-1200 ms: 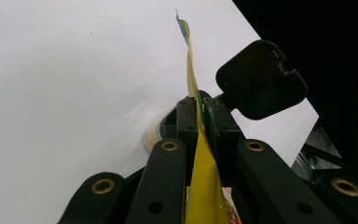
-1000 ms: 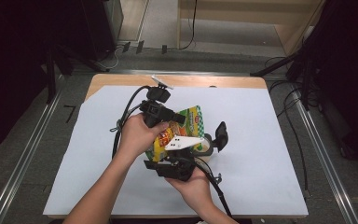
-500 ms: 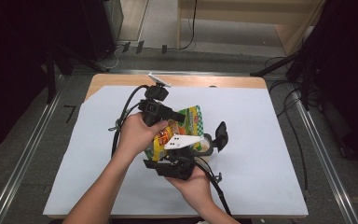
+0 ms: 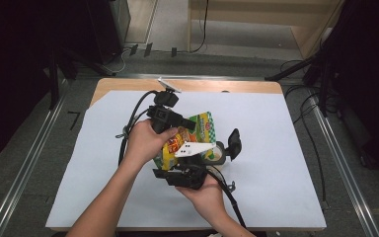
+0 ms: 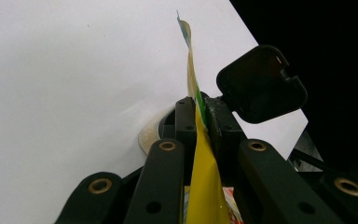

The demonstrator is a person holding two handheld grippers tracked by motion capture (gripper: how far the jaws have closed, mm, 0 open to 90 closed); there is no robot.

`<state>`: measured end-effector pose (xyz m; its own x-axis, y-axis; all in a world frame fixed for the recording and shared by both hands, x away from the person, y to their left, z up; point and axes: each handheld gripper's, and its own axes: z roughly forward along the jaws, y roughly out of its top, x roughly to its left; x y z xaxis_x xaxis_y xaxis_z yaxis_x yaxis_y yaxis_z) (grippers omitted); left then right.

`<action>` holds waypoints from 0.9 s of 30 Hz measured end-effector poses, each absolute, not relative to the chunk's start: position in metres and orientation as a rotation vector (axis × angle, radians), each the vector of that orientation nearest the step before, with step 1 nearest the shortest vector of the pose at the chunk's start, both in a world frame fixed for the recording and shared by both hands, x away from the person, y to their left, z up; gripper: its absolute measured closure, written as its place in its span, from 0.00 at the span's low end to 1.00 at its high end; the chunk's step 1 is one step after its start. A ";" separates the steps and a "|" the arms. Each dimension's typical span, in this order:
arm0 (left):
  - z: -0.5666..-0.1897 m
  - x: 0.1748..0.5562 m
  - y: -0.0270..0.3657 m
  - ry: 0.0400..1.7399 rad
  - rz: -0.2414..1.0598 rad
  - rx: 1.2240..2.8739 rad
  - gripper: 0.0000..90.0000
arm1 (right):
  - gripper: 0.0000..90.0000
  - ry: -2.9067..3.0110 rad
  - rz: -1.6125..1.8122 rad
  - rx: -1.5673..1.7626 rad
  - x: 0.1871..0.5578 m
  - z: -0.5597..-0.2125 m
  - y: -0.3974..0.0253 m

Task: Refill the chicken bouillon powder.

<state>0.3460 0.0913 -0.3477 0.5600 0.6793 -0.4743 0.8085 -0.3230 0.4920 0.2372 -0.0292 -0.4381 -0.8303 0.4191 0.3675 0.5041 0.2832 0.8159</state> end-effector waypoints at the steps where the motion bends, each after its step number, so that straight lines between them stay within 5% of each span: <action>1: -0.348 0.346 0.091 1.185 -0.237 2.090 0.94 | 0.75 -2.452 -1.608 -0.882 0.237 -0.439 -0.029; 27: -0.341 0.338 0.083 1.145 -0.199 2.115 0.95 | 0.76 -2.416 -1.622 -0.892 0.236 -0.438 -0.030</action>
<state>0.3376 0.0833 -0.3410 0.5948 0.6714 -0.4421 0.7813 -0.3534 0.5144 0.2359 -0.0299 -0.4383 -0.8239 0.4124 0.3889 0.5161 0.2620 0.8155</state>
